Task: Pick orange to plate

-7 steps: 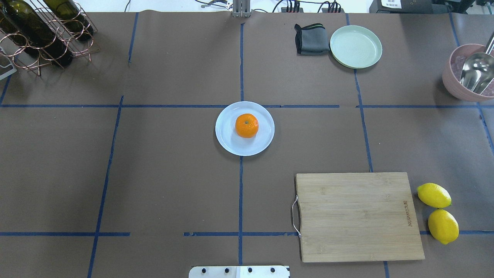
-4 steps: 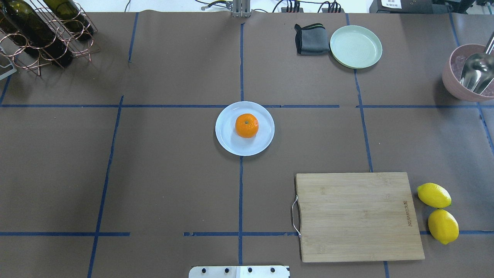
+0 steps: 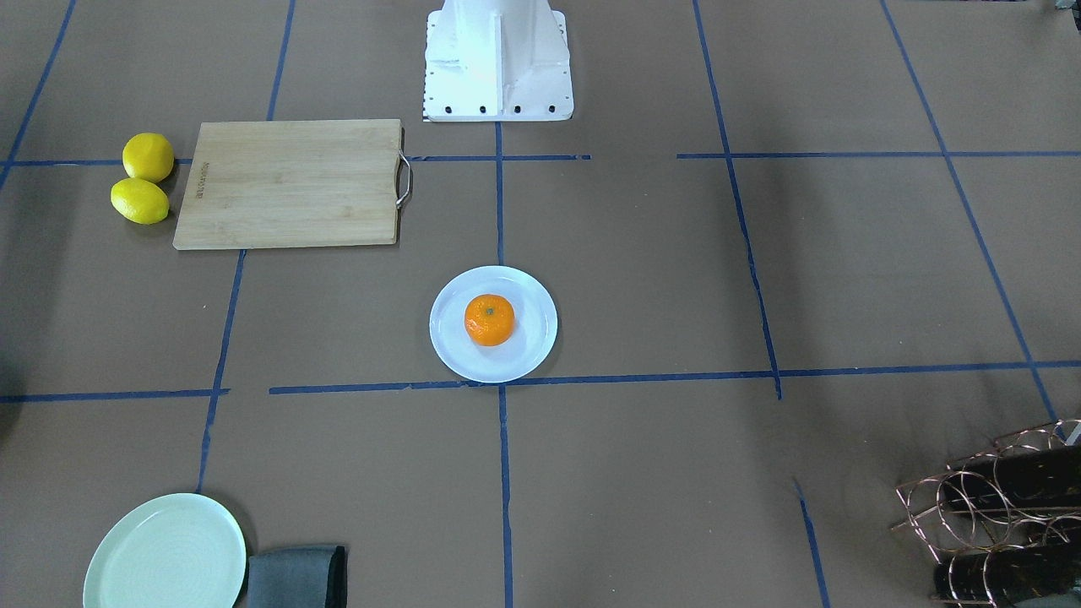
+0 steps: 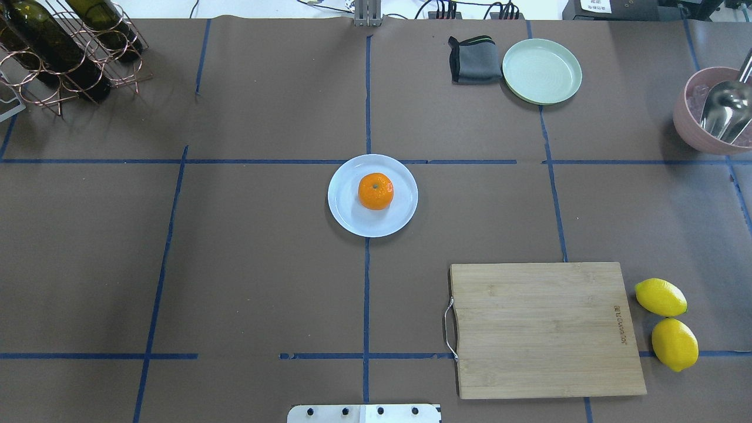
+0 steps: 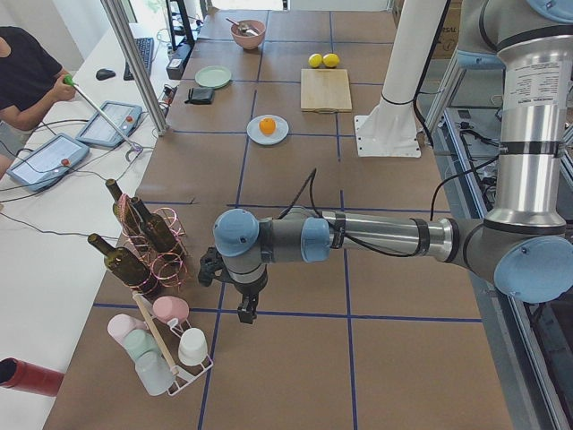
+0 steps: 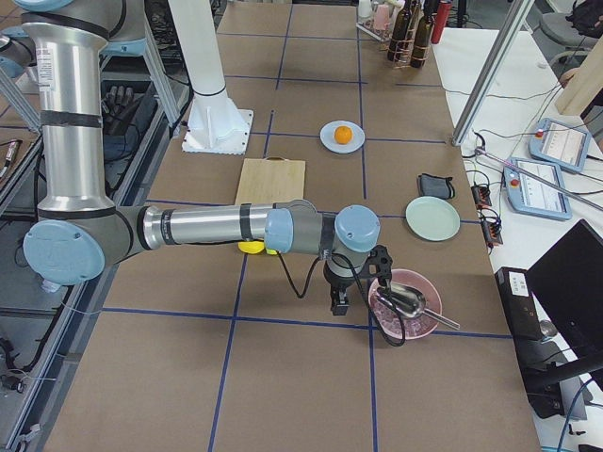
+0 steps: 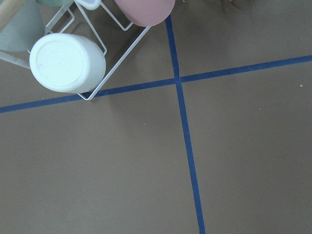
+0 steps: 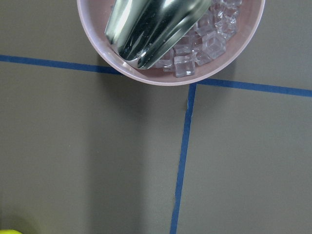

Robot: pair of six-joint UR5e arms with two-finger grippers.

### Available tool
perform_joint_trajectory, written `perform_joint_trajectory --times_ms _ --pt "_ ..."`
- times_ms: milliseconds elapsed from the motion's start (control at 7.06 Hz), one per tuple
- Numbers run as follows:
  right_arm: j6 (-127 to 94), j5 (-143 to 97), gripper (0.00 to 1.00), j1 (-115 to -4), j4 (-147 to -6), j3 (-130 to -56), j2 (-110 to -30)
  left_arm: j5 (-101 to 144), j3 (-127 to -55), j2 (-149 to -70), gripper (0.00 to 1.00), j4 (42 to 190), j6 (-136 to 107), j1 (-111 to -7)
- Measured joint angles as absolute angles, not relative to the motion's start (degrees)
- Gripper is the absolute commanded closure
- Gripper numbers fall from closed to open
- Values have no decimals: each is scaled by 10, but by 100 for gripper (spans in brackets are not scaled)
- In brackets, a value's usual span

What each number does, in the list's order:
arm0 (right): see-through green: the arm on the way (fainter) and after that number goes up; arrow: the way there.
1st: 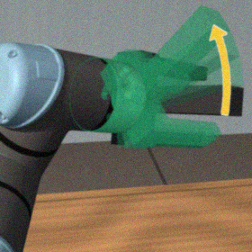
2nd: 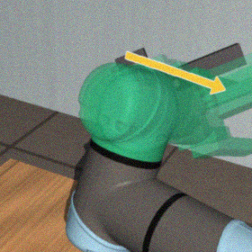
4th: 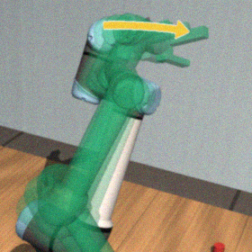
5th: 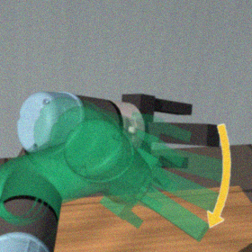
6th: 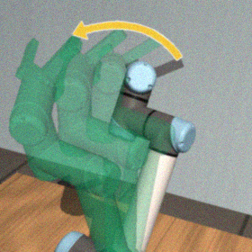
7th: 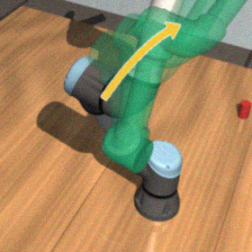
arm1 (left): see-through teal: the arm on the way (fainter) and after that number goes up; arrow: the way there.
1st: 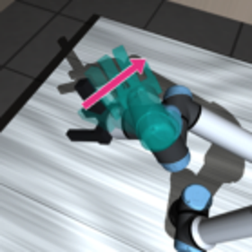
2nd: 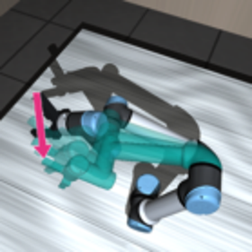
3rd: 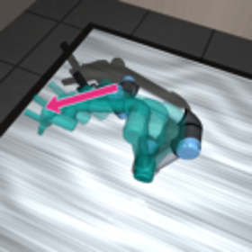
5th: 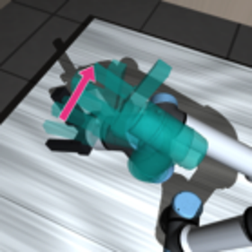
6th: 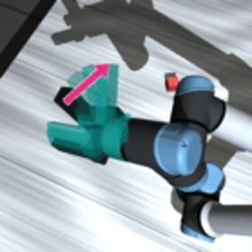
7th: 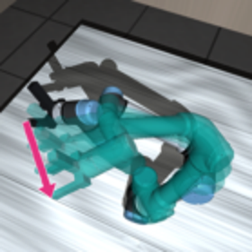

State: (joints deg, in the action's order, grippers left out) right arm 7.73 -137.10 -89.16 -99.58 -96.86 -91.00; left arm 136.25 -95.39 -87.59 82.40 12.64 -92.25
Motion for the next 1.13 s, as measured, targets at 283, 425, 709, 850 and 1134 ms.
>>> perform_joint_trajectory --times_ms 283,425,709,850,1134 --pt "76 -1375 0 -894 -996 -964 -912 1383 -951 -857 0 826 127 -923" --pt "75 -1376 0 -894 -996 -962 -913 1388 -951 -850 0 830 127 -923" --pt "75 -1376 0 -895 -996 -960 -913 1391 -951 -846 0 833 126 -924" --pt "75 -1376 0 -896 -995 -960 -914 1391 -952 -846 0 833 126 -924" --pt "74 -1377 0 -910 -987 -959 -918 1391 -953 -846 0 836 127 -924"
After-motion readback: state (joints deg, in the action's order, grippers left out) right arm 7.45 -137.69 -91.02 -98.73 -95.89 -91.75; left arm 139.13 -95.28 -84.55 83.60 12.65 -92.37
